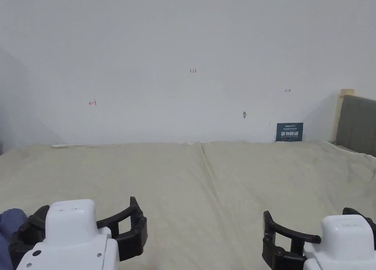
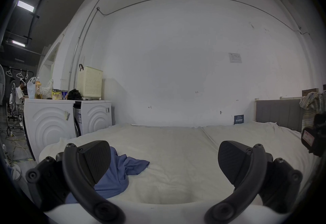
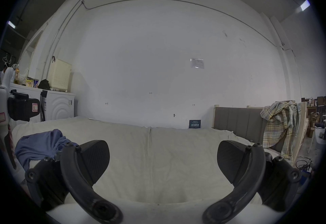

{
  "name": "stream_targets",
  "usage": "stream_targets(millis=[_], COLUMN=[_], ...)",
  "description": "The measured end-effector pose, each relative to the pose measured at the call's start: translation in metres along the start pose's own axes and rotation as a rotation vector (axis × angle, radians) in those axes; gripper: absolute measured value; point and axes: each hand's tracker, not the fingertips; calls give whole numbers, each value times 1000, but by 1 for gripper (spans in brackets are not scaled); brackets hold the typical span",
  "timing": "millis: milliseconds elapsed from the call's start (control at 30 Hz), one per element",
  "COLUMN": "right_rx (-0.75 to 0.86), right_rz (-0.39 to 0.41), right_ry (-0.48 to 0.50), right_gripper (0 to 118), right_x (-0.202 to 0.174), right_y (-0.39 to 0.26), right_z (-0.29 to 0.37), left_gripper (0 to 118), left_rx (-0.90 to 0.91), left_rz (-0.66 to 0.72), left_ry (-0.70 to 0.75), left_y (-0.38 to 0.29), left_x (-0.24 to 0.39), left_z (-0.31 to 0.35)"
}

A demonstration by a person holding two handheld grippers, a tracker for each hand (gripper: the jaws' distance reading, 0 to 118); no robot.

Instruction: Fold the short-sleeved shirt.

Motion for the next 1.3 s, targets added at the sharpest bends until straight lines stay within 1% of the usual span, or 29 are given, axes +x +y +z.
stream_targets(millis=[133,400,533,567,600,633,667,700,733,767,800,833,867,900,933,1133,1200,1300], right_rx=[0,4,-1,-3,4,18,32,37,45,31,35,32,33,32,36,26,19,3], right_rz=[-7,18,2,3,5,20,23,26,54,36,20,9,10,11,8,-2,-3,16], right_ry=[4,-5,1,-4,-12,-27,-18,-28,-87,-51,-37,-29,-41,-51,-61,-78,-77,-41], right_gripper=[118,118,118,118,115,101,66,0,0,0,0,0,0,0,0,0,0,0], right_x=[0,0,0,-1,-2,-2,-2,-2,7,8,13,18,19,9,7,3,1,-21], right_y=[0,2,2,3,3,2,3,3,11,8,10,12,14,10,10,7,5,3], right_z=[0,1,2,3,5,7,9,9,4,8,8,9,10,7,6,3,2,-10], left_gripper=[118,118,118,117,110,86,41,0,0,0,0,0,0,0,0,0,0,0], left_rx=[-11,-3,-26,-39,-42,-29,-17,-18,26,-3,-16,-19,-24,-18,-13,-20,-20,-36], left_rz=[7,-12,-38,-53,-57,-62,-72,-79,-80,-43,-34,-44,-60,-70,-76,-61,-66,-74], left_ry=[-14,-9,-10,-11,-20,-44,-33,-15,-1,-13,-47,-35,-27,-26,-25,-31,-20,33], left_y=[-1,-3,-1,0,0,-1,-1,-1,1,1,3,4,3,1,1,0,0,1], left_x=[2,6,8,10,10,10,12,15,16,14,14,17,20,21,23,21,14,-9], left_z=[-1,-2,-1,-1,-1,1,2,0,1,1,-1,-3,-3,-2,-2,-2,-1,2])
